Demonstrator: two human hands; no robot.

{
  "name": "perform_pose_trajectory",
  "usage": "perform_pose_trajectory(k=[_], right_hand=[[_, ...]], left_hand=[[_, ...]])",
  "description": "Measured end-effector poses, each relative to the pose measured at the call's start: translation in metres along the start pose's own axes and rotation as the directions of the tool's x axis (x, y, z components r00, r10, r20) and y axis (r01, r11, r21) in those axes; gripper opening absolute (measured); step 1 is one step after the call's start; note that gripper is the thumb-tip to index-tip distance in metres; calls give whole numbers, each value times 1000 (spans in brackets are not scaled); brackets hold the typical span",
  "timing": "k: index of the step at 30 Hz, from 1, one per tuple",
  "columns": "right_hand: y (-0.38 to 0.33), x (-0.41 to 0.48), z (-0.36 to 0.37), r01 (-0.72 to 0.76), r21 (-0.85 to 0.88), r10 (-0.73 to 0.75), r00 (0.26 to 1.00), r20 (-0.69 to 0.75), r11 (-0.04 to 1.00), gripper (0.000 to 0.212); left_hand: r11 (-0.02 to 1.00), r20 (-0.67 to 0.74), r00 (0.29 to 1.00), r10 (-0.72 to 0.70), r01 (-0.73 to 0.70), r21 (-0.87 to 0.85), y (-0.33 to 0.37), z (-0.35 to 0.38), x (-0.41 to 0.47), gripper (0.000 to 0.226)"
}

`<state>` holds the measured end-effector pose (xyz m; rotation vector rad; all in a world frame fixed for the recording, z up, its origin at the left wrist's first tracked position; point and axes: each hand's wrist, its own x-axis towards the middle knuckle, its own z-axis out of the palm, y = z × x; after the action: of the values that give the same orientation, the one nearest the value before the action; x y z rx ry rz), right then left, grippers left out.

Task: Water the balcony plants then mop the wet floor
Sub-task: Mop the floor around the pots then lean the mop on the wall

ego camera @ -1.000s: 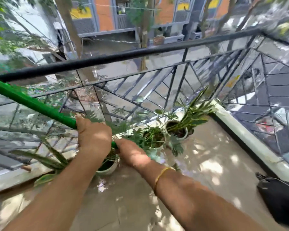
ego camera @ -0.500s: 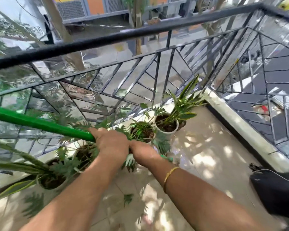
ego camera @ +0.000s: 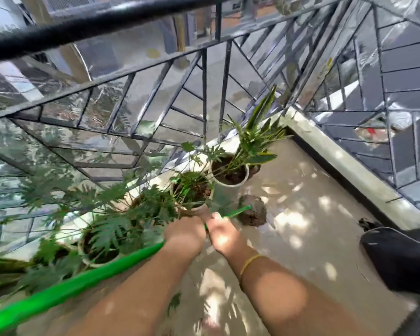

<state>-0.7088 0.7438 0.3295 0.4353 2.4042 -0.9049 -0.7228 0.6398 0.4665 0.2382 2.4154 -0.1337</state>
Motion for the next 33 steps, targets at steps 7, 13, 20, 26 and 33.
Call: perform_pose_trajectory(k=[7, 13, 20, 26, 33], right_hand=[[10, 25, 16, -310, 335, 303, 950, 75, 890, 31], [-8, 33, 15, -469, 401, 413, 883, 223, 787, 9], [-3, 46, 24, -525, 542, 424, 851, 311, 656, 27], [8, 58, 16, -501, 701, 475, 842, 257, 508, 21], [36, 71, -18, -480, 734, 542, 821, 181, 482, 32]], left_hand=[[987, 79, 984, 157, -155, -30, 5, 33, 31, 39], [981, 95, 978, 187, -181, -67, -2, 37, 41, 33], [979, 78, 979, 187, -178, -102, -8, 49, 58, 31], [961, 55, 971, 235, -223, -160, 9, 43, 75, 30], [954, 94, 963, 251, -229, -195, 49, 31, 98, 38]])
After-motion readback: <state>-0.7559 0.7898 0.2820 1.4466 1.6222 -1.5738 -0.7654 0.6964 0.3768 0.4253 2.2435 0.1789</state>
